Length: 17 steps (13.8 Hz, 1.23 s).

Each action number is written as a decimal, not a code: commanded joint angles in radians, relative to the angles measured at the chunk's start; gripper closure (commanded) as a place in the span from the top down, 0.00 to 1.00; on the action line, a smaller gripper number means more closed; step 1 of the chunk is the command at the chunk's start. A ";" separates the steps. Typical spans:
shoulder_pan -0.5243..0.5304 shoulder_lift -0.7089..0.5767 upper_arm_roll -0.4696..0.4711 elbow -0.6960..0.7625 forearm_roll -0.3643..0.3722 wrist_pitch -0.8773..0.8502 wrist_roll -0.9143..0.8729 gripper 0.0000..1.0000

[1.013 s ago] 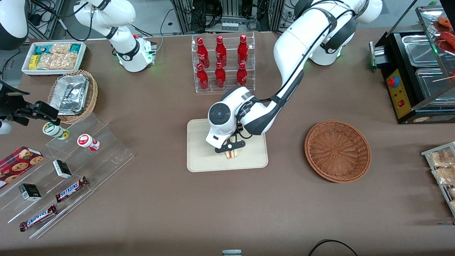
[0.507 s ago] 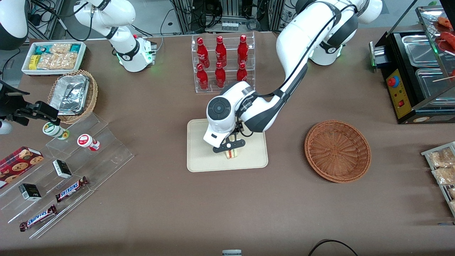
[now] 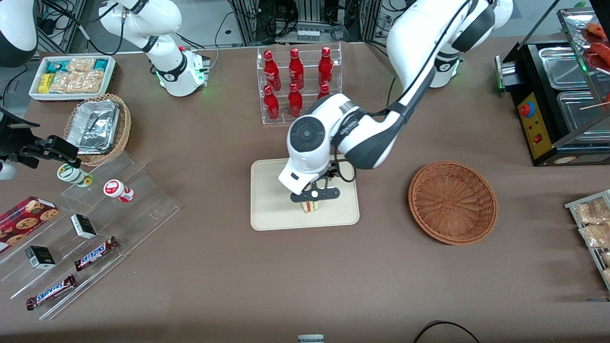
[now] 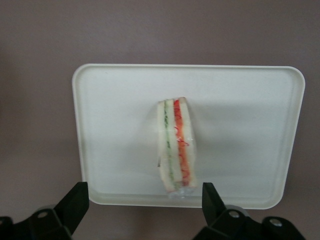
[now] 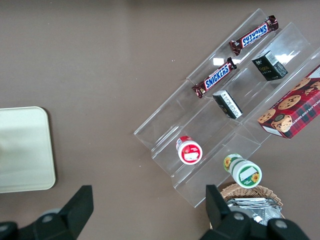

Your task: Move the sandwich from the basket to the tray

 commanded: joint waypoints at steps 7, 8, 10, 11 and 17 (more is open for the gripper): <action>0.232 -0.272 -0.003 -0.211 -0.037 -0.153 0.334 1.00; 0.257 -0.298 -0.003 -0.241 -0.040 -0.156 0.374 1.00; 0.315 -0.352 -0.005 -0.302 -0.040 -0.150 0.442 1.00; 0.343 -0.372 -0.005 -0.317 -0.049 -0.153 0.486 1.00; 0.484 -0.543 -0.002 -0.480 -0.083 -0.159 0.663 1.00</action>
